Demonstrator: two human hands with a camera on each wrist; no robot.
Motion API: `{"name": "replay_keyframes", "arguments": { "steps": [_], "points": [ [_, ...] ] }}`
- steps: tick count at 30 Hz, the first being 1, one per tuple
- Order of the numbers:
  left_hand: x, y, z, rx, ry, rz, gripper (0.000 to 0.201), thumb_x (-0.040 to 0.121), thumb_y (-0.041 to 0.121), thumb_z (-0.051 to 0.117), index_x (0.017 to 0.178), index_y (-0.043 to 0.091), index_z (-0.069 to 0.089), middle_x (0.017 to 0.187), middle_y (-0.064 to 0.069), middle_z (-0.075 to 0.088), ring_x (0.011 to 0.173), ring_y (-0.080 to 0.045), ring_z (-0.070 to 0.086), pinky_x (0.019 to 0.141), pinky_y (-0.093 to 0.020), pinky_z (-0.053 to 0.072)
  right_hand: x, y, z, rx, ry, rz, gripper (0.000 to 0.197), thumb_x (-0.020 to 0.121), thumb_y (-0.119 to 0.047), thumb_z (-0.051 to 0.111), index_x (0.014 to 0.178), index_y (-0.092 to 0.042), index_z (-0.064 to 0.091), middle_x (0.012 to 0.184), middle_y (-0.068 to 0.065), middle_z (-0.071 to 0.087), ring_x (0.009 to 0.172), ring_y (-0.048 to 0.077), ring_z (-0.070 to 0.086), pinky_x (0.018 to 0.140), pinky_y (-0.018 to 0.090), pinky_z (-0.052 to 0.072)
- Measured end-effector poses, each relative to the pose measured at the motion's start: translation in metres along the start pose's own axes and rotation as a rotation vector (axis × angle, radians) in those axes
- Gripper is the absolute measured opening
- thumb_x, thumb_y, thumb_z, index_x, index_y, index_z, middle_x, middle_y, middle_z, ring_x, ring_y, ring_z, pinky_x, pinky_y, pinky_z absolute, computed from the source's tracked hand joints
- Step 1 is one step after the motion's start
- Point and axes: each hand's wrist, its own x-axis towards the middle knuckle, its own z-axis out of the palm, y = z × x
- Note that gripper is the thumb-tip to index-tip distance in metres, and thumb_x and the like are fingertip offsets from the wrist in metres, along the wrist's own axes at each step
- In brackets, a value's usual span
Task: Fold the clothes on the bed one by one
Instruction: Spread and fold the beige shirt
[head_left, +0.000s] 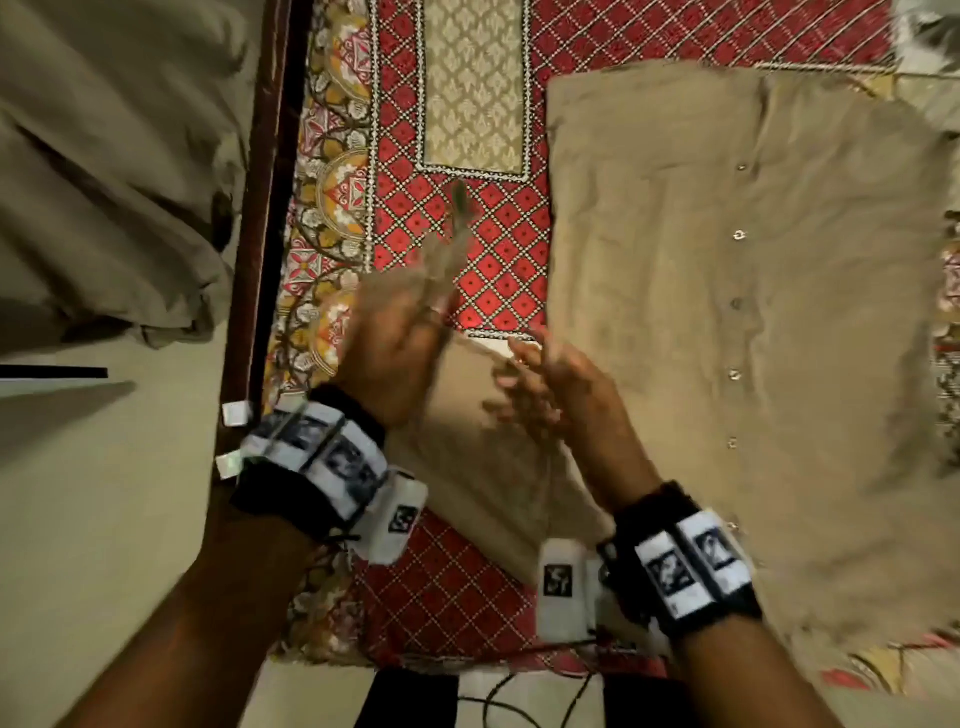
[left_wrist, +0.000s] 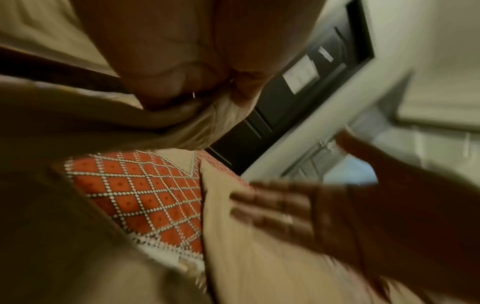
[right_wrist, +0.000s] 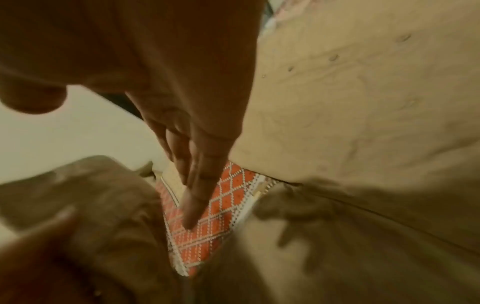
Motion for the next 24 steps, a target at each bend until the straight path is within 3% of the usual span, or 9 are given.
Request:
{"name": "replay_keyframes", "arguments": {
  "steps": [4,7,9,12,15,17,19,21,24],
  "points": [
    [-0.028,0.005,0.084,0.296,-0.283,0.198,0.048,0.1,0.019,0.043,0.138,-0.01,0.049,0.137,-0.028,0.054,0.124,-0.037,0.054,0.101,-0.028,0.033,0.022,-0.059,-0.036,-0.085,-0.159,0.182,0.039,0.086,-0.052,0.065,0.097,-0.014,0.065,0.086,0.001,0.065,0.079,0.021,0.069,0.08,0.048,0.061],
    [-0.046,0.004,0.112,0.361,-0.262,0.204,0.078,0.099,0.057,0.029,0.147,-0.003,0.04,0.153,-0.021,0.04,0.144,-0.03,0.036,0.114,-0.023,0.022,0.04,-0.048,-0.059,-0.242,-0.089,0.177,0.016,0.092,-0.017,0.07,0.091,-0.002,0.064,0.076,0.013,0.062,0.061,0.025,0.065,0.058,0.036,0.056],
    [-0.071,0.008,0.121,0.368,-0.214,0.174,0.077,0.094,0.053,0.046,0.151,0.002,0.036,0.158,-0.015,0.033,0.148,-0.02,0.023,0.118,-0.02,0.015,0.044,-0.036,-0.081,-0.316,-0.023,0.166,0.012,0.076,-0.01,0.064,0.083,-0.001,0.063,0.067,0.015,0.057,0.055,0.023,0.056,0.055,0.034,0.047],
    [-0.126,-0.008,0.116,0.258,0.148,0.073,0.054,0.087,0.025,0.066,0.138,0.011,0.054,0.14,-0.012,0.056,0.127,-0.013,0.05,0.105,-0.022,0.038,0.049,-0.022,-0.111,-0.331,-0.079,0.176,0.025,0.066,-0.012,0.062,0.082,0.007,0.068,0.075,0.016,0.064,0.068,0.025,0.057,0.059,0.042,0.045],
    [-0.195,-0.053,0.129,0.021,0.438,-0.338,0.031,0.084,0.007,0.076,0.102,0.027,0.06,0.098,0.0,0.066,0.087,-0.005,0.062,0.081,-0.027,0.053,0.046,-0.021,-0.148,-0.416,-0.094,0.135,0.033,0.069,-0.015,0.064,0.093,0.007,0.073,0.09,0.023,0.074,0.075,0.023,0.064,0.068,0.05,0.055],
    [-0.232,-0.088,0.157,-0.088,0.386,-0.664,0.028,0.081,0.002,0.078,0.09,0.02,0.059,0.084,-0.003,0.065,0.082,-0.021,0.064,0.087,-0.044,0.052,0.046,-0.026,-0.179,-0.508,-0.046,0.14,0.026,0.085,-0.014,0.059,0.1,0.003,0.071,0.086,0.011,0.071,0.071,0.013,0.061,0.071,0.04,0.054],
    [-0.259,-0.103,0.197,-0.142,0.268,-0.865,0.036,0.069,0.009,0.087,0.092,0.016,0.06,0.067,0.004,0.064,0.068,-0.015,0.062,0.087,-0.043,0.052,0.046,-0.029,-0.213,-0.575,0.022,0.16,0.015,0.093,-0.021,0.052,0.09,-0.014,0.065,0.092,0.004,0.063,0.082,0.016,0.059,0.09,0.045,0.055],
    [-0.265,-0.099,0.233,-0.315,0.359,-0.88,0.051,0.058,0.0,0.088,0.094,0.015,0.056,0.059,0.008,0.059,0.055,-0.003,0.055,0.081,-0.038,0.052,0.038,-0.029,-0.236,-0.524,0.064,0.169,0.016,0.093,-0.027,0.055,0.078,-0.024,0.061,0.087,-0.004,0.064,0.083,0.015,0.059,0.094,0.049,0.053],
    [-0.253,-0.088,0.256,-0.343,0.473,-0.844,0.051,0.062,-0.01,0.086,0.092,0.017,0.054,0.073,-0.001,0.06,0.06,-0.006,0.057,0.07,-0.026,0.053,0.017,-0.033,-0.247,-0.317,0.05,0.115,0.005,0.087,-0.029,0.074,0.09,-0.025,0.075,0.091,-0.006,0.074,0.08,0.01,0.067,0.071,0.031,0.05]
  ]
}}
